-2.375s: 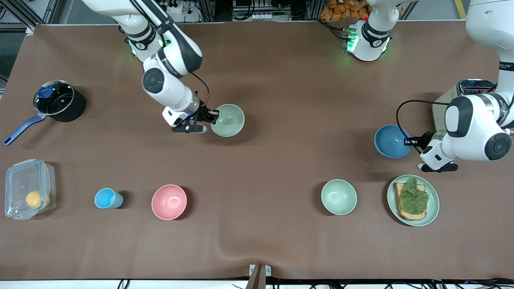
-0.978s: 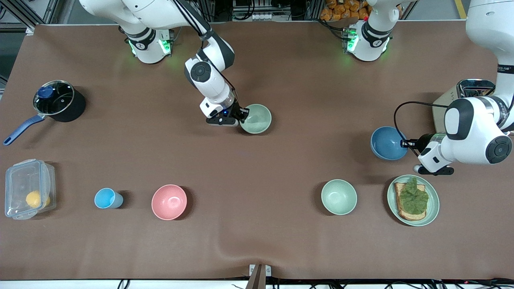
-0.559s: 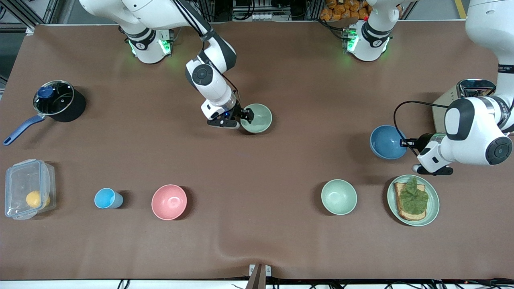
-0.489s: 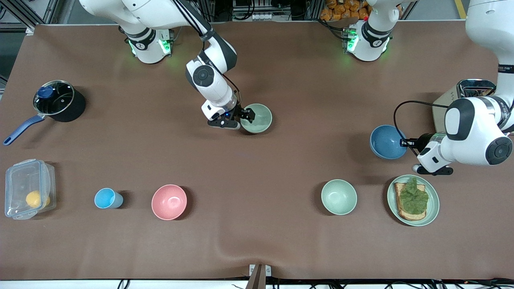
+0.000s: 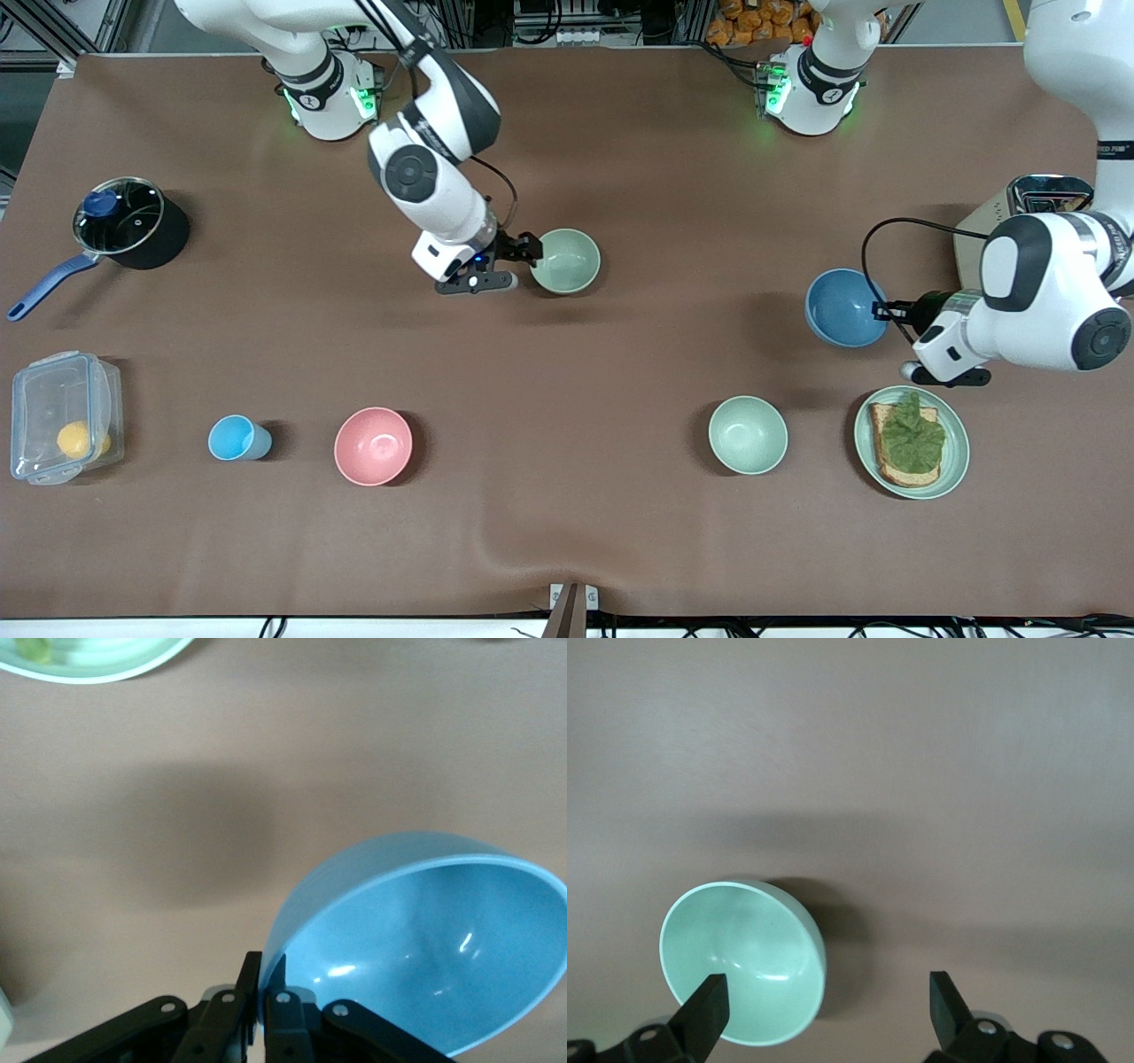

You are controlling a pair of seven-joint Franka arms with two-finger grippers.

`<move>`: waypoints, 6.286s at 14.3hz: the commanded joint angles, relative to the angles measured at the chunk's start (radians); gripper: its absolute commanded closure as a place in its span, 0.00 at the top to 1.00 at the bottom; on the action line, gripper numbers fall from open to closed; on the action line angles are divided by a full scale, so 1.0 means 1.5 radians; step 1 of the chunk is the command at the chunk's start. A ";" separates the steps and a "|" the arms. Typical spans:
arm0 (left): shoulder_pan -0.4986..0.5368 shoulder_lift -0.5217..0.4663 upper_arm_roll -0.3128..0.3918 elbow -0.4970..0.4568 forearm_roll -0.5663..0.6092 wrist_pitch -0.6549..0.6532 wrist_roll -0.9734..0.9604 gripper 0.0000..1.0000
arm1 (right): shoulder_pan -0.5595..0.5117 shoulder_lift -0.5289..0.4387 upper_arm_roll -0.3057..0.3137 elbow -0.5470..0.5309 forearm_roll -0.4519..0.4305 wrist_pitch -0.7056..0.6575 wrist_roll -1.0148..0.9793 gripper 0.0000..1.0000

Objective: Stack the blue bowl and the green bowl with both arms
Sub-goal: 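Release the green bowl and draw the right gripper back, then lift the blue bowl with the left gripper toward the green bowl, then lower the blue bowl into the green bowl with the left gripper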

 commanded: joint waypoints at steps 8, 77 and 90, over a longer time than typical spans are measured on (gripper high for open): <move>-0.054 0.002 -0.013 0.012 -0.020 -0.034 -0.063 0.00 | -0.075 -0.023 0.009 -0.054 -0.045 0.136 -0.425 1.00; -0.249 -0.001 -0.161 -0.099 -0.141 0.171 -0.483 0.00 | -0.025 0.190 0.011 0.015 0.593 0.110 0.341 1.00; -0.272 0.033 -0.192 -0.090 -0.165 0.267 -0.482 0.00 | -0.026 0.191 0.011 0.015 0.593 0.110 0.340 1.00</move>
